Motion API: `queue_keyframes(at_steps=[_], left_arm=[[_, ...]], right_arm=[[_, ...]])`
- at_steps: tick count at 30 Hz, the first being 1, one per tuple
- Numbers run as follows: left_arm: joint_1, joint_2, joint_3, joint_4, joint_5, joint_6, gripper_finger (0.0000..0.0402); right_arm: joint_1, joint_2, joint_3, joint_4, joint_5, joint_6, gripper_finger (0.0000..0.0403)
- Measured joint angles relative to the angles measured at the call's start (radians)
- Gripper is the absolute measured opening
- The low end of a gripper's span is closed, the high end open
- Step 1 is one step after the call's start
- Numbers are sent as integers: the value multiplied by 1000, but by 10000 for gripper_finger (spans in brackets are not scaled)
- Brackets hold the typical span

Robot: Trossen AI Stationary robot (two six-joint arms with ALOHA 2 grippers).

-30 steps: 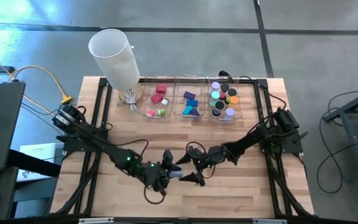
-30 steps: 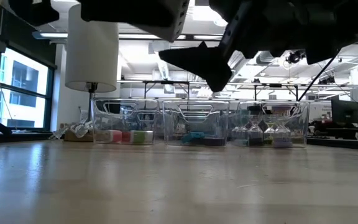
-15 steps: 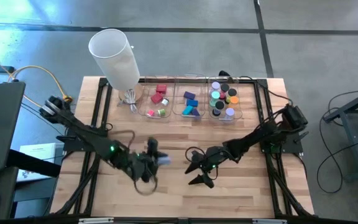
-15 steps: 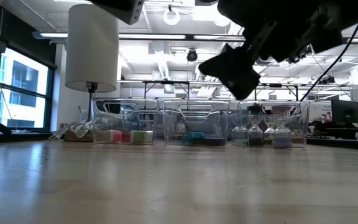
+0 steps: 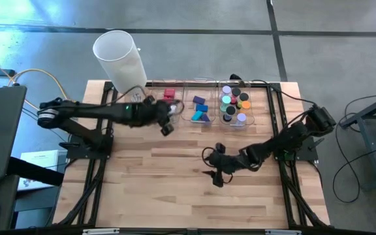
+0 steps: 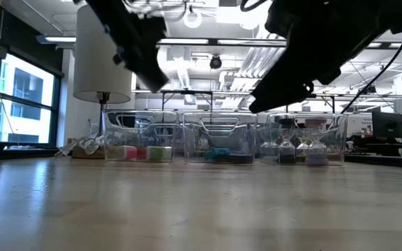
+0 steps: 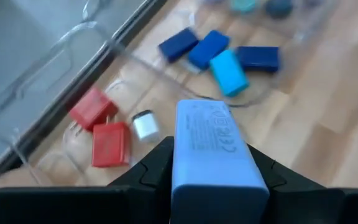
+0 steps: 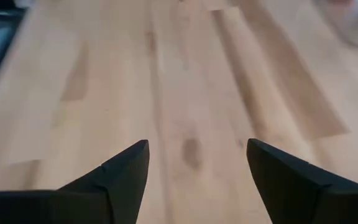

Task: Pick & Place Office items
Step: Put the light blue charger adapter into the left transparent bin

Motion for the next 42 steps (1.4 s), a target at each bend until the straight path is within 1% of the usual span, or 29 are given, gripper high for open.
queue_keyframes(at_steps=[3, 7, 12, 15, 17, 21, 28, 32, 37, 40, 42], left_arm=[[85, 43, 0, 11, 40, -26, 111], [158, 114, 0, 11, 47, -31, 111], [198, 191, 0, 40, 53, -59, 111], [207, 221, 0, 49, 54, -82, 111], [214, 240, 0, 58, 55, -97, 111], [225, 278, 0, 54, 60, -141, 111], [239, 323, 0, 57, 72, -148, 111], [239, 333, 0, 72, 74, -151, 111], [238, 333, 0, 72, 70, -152, 111], [239, 334, 0, 68, 72, -187, 111], [239, 335, 0, 67, 85, -196, 123]], right_arm=[[4, 0, 1, -36, 61, 0, 259], [-3, -6, 1, -96, 140, -4, 259], [-13, -11, 1, -158, 244, -53, 259], [-27, -11, 1, -160, 290, -101, 259], [-43, -13, 1, -161, 296, -152, 259], [-82, -65, 1, -177, 298, -237, 259], [-157, -166, 2, -289, 300, -282, 259], [-188, -184, 1, -332, 298, -312, 259], [-216, -186, 1, -329, 293, -365, 259], [-230, -186, 1, -326, 292, -396, 259], [-238, -186, 1, -327, 291, -415, 259]])
